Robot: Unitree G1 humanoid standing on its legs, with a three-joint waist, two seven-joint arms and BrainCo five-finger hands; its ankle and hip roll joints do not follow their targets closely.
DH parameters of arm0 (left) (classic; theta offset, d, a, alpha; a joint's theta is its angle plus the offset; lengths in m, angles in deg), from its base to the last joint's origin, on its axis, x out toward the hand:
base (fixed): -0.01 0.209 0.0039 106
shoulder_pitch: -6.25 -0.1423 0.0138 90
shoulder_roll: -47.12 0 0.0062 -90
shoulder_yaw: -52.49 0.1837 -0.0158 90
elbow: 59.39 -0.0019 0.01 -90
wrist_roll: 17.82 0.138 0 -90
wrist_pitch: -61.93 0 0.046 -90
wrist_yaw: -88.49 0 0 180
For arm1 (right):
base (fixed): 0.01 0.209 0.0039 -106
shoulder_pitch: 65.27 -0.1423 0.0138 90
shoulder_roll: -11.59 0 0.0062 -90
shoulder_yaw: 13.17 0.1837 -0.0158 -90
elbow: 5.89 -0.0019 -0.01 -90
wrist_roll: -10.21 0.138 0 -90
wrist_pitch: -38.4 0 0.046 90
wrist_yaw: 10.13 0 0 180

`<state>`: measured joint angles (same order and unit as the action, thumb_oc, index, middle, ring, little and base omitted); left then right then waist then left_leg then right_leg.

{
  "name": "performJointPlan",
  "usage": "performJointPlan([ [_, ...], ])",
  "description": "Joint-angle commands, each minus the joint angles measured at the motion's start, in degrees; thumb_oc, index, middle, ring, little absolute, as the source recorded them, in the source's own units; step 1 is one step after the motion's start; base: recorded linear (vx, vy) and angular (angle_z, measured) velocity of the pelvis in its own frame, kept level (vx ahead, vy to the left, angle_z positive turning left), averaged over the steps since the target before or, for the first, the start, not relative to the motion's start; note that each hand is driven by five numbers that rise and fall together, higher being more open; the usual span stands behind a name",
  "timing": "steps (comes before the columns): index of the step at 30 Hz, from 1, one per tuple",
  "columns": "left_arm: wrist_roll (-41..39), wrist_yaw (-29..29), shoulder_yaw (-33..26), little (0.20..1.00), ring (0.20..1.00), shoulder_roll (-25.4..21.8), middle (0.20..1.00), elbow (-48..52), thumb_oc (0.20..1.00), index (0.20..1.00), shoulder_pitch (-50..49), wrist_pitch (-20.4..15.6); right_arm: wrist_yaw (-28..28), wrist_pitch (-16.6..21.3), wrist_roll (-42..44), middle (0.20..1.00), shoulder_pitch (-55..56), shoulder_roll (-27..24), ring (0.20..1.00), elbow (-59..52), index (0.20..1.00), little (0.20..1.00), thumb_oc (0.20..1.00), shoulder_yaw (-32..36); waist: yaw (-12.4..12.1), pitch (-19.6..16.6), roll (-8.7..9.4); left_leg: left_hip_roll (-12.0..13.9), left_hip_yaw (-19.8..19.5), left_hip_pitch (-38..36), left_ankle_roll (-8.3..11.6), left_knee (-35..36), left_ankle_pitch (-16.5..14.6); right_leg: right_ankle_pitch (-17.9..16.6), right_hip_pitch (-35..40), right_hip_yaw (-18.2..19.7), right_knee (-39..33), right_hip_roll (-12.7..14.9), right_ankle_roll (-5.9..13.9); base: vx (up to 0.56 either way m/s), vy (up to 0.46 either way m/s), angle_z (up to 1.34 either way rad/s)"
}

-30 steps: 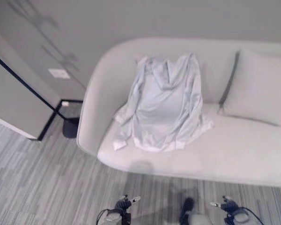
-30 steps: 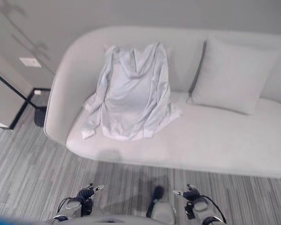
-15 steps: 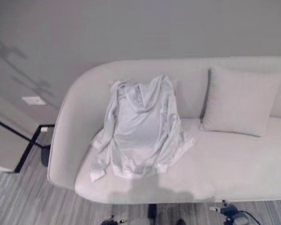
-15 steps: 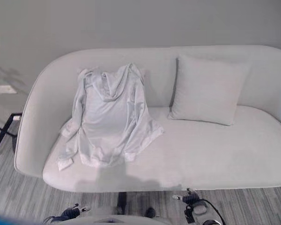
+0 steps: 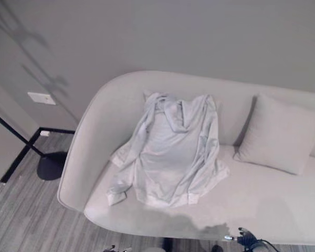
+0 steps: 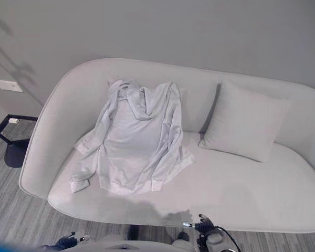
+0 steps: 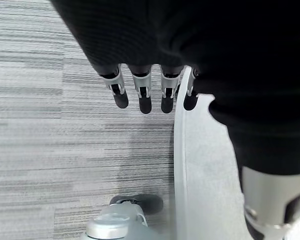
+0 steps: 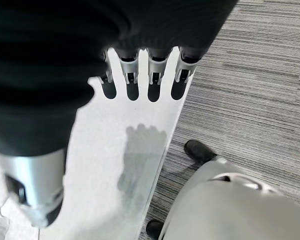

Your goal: Hang the clothes on the sofa on the clothes rack.

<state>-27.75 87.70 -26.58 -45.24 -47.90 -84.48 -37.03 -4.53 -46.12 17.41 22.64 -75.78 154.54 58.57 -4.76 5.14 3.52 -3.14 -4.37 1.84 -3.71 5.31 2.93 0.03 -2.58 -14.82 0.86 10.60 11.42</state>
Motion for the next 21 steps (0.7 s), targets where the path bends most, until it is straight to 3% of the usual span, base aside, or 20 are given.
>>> performJointPlan([
  [1, 1.4, 0.7, 0.8, 1.000, 1.000, 0.4, 1.000, -0.7, 1.000, 1.000, 2.7, -0.5, 0.4, 0.7, 0.8, 1.000, -2.2, -3.2, 1.000, -0.2, 1.000, 1.000, 1.000, 0.8, 0.7, 1.2, 0.14, 0.9, 1.8, -1.6, 4.78, -0.3, -3.0, -6.9, -2.8, 2.2, -4.3, -3.1, -0.11, 0.15, -0.158, 0.24],
  [8, 0.1, 0.4, 0.9, 1.000, 1.000, 1.6, 1.000, -0.4, 1.000, 1.000, 3.7, -0.9, 0.2, 1.2, 1.4, 1.000, -1.7, -3.5, 1.000, -0.3, 1.000, 1.000, 1.000, 0.0, 1.9, 0.8, 0.55, 3.0, 1.7, -2.3, 6.63, -0.3, -3.1, -6.0, -3.7, 2.3, -5.9, -4.7, 0.10, 0.08, -0.127, 0.27],
  [13, -0.8, -0.3, 1.6, 1.000, 1.000, 2.3, 1.000, 0.9, 1.000, 1.000, 4.3, -1.3, 0.4, 1.4, 1.7, 1.000, -2.3, -4.4, 1.000, -0.4, 1.000, 1.000, 1.000, -0.1, 1.8, 1.5, 0.66, 4.6, 0.2, -2.0, 7.54, -3.0, -3.6, -4.4, -1.4, 0.6, -5.9, -5.2, -1.17, 0.10, -0.114, 0.21],
  [16, -1.6, -0.3, 2.2, 1.000, 1.000, 2.9, 1.000, 1.3, 1.000, 1.000, 4.9, -1.6, 0.6, 1.6, 2.5, 1.000, -3.3, -5.4, 1.000, -0.2, 1.000, 1.000, 1.000, 0.2, 1.1, 2.2, 0.60, 6.8, 1.6, 3.6, 8.96, -3.5, 0.3, -3.6, -0.4, 0.3, -5.9, -4.4, -0.77, 0.05, 0.084, 0.20],
  [21, -1.8, -0.4, 2.9, 1.000, 1.000, 2.9, 1.000, 1.0, 1.000, 1.000, 5.6, -1.8, 1.2, 1.9, 3.3, 1.000, -3.5, -5.9, 1.000, 0.3, 1.000, 1.000, 1.000, 0.8, 0.7, 2.8, 0.95, 8.0, 2.2, 11.3, 9.74, -0.9, 0.5, -1.5, 0.7, 0.6, -5.9, -3.3, -0.13, 0.10, 0.137, 0.38],
])
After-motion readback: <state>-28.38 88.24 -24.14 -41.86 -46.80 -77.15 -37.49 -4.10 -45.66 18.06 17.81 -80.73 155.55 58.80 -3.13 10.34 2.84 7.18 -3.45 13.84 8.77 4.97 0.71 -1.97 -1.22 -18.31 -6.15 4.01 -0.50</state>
